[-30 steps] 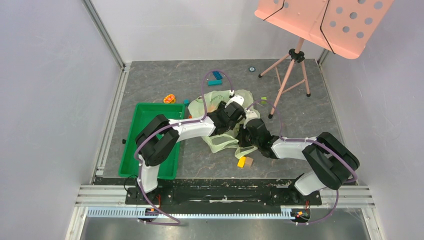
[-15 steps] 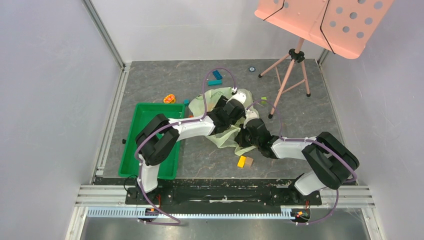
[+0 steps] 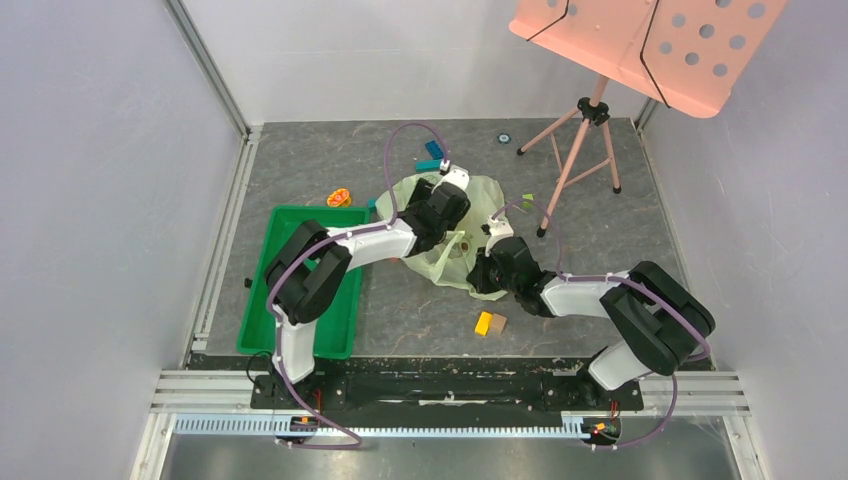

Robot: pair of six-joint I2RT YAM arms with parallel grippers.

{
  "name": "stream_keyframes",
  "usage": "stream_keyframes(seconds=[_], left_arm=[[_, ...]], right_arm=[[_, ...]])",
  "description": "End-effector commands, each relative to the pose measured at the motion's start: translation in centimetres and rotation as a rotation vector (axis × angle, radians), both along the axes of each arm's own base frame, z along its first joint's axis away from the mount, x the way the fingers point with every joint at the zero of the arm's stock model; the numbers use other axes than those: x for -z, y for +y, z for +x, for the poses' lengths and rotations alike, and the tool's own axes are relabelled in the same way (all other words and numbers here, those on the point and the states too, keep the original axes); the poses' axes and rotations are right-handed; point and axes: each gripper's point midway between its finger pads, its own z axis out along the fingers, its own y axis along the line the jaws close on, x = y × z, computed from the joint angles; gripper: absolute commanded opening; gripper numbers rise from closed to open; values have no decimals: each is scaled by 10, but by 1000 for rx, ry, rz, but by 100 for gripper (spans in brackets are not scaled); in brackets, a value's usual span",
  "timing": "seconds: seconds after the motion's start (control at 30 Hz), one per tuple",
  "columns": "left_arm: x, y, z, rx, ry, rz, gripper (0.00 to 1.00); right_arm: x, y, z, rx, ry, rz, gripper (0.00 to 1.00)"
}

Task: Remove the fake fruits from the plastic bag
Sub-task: Take out the fake fruit from the plastic bag.

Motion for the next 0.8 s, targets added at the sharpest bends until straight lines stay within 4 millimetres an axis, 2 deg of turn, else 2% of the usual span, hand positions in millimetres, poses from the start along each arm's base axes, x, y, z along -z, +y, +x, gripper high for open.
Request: stream_keyframes(seconds=[0.0,0.17,0.37,0.57,0.77], left_arm=[[-26,10,17,-50,-75,-31,83],[-6,17,16,-66,10,-9,87],[14,3,5,2,112,-48,90],[32,-4,-6,41,209,-38,89],[40,-4,-15,47,266,-34,88]], right_arm=[[30,-15,-23,-16,106,-82,1],[30,-13,-23,-18,106,-80,1],[31,-14,-23,-19,110,-82,1],[31,-14,-23,-20,109,-81,1],[30,-13,-23,-21,109,-77,1]])
